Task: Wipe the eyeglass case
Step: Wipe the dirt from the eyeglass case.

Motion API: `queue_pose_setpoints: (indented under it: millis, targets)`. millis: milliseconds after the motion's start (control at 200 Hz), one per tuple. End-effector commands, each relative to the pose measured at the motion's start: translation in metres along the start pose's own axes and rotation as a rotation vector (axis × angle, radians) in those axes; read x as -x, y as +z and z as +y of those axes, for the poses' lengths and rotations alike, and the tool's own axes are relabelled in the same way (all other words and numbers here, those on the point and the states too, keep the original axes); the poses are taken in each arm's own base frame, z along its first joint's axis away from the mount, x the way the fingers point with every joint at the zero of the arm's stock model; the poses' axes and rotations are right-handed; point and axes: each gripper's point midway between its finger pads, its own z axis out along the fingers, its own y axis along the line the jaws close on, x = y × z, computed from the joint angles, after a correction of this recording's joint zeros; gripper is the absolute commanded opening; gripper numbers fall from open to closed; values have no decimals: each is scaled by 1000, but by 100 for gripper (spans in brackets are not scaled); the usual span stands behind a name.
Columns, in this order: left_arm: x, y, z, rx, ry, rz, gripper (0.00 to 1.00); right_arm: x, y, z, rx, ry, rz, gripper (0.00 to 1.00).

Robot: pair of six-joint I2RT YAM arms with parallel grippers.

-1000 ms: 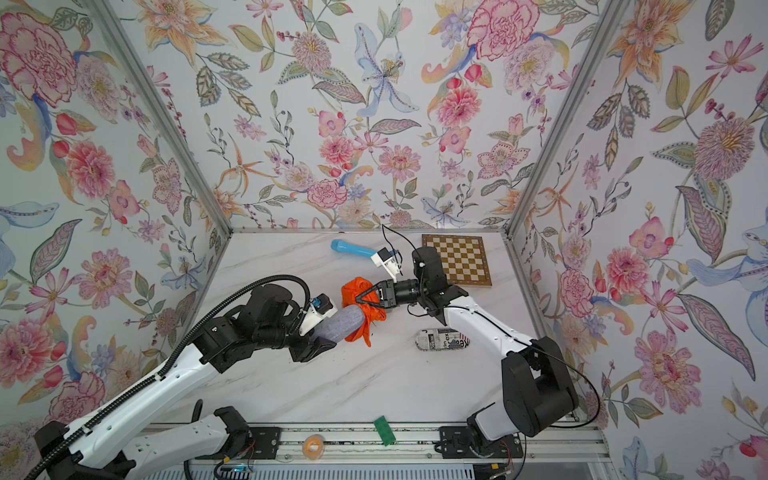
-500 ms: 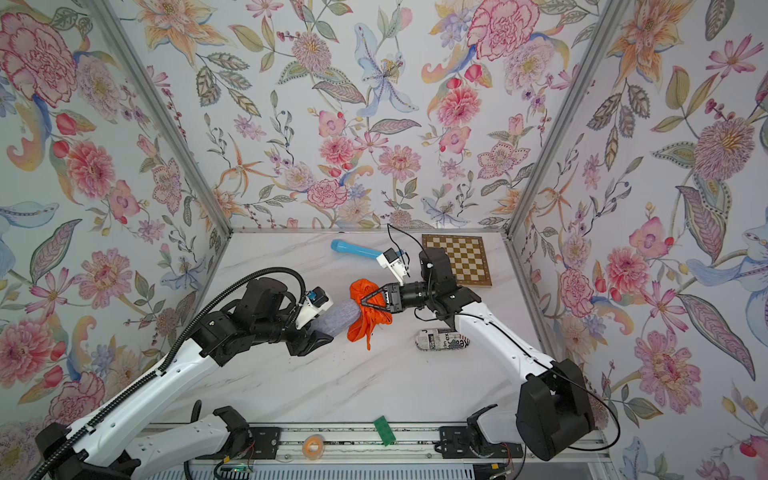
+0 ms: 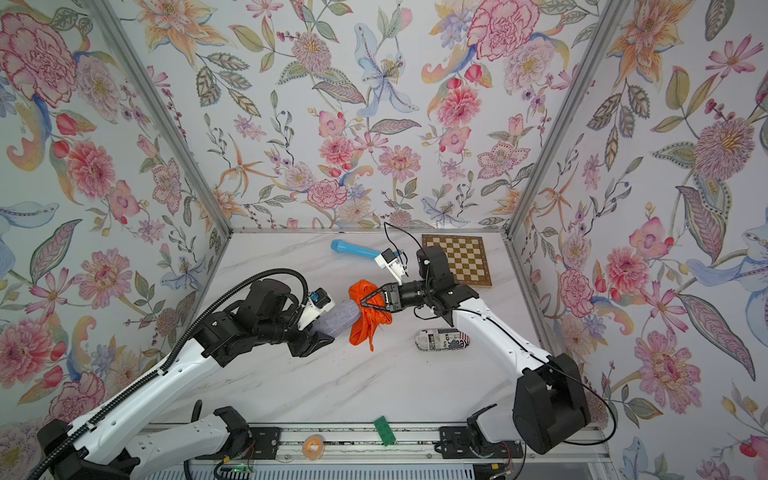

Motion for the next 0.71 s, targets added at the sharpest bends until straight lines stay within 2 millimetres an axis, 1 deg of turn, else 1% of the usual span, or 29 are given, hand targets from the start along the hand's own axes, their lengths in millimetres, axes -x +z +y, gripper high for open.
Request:
queue_pose_setpoints:
  millis: [0, 190, 270, 285, 340, 475, 606, 616, 636, 701]
  targets:
    - [17, 8, -33, -131, 97, -46, 40, 6, 14, 24, 77, -88, 34, 0]
    - [25, 2, -36, -130, 108, -89, 40, 2, 20, 10, 40, -81, 69, 0]
    - [24, 2, -29, -86, 105, -80, 40, 1, 20, 11, 51, -75, 76, 0]
    - [24, 2, -27, -74, 105, -80, 40, -4, 27, 16, 65, -80, 95, 0]
    - [21, 3, -19, -40, 97, -72, 40, -7, 27, 18, 67, -76, 99, 0]
    - [23, -4, 3, 26, 46, -108, 41, -16, 20, 18, 55, -48, 105, 0]
    - [30, -21, 25, 113, 1, -179, 41, -29, 11, 19, 32, -26, 99, 0]
    - [30, -23, 26, 119, -1, -183, 41, -26, 6, 14, 18, -20, 80, 0]
    - [30, -25, 30, 132, -9, -190, 41, -25, 1, 12, 8, -15, 67, 0]
    - [30, -30, 36, 153, -22, -205, 41, -25, -10, 13, -12, -13, 35, 0]
